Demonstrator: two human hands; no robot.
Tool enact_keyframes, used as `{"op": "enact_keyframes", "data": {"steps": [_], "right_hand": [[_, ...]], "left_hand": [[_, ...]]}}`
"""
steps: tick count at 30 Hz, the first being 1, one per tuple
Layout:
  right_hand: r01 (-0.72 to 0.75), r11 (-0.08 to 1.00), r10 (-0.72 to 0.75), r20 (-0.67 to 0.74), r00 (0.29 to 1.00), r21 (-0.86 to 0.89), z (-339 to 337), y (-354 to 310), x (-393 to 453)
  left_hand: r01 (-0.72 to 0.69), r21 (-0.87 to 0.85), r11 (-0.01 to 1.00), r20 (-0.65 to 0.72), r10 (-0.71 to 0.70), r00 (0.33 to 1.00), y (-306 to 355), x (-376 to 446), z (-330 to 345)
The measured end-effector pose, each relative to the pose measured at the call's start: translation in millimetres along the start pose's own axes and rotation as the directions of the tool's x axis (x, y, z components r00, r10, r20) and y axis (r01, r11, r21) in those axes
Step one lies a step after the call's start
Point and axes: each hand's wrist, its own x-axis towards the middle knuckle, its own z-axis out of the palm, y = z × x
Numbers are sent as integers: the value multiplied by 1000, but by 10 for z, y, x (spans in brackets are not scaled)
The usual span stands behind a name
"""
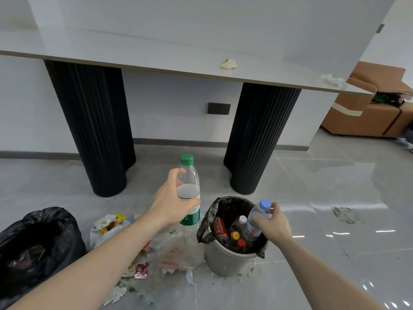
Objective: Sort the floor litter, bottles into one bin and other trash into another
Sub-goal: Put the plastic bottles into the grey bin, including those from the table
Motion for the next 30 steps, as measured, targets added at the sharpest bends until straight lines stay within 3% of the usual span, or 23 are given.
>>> {"op": "enact_keyframes", "data": {"steps": [9, 12, 17, 21, 30], "right_hand": [[-19, 997, 15, -40, 999, -77, -61, -74, -73], [58, 992, -72, -127, 989, -115, -101, -83, -107], [84, 982, -85, 2, 996, -170, -43, -57, -85], [81, 986, -83, -6, 997, -147, -52, -41, -47], [70, 982, -93, -127, 988, -174, -116, -33, -87]], "left_hand": [[-5, 29, 1000, -59, 6, 998, -37, 25, 55], [-3, 41, 999, -69, 6, 998, -67, 42, 52], [-2, 1, 1000, -40, 2, 999, -64, 61, 63], [-10, 31, 999, -36, 12, 999, -68, 66, 68], [-31, 55, 998, -55, 34, 998, -87, 85, 61]]}}
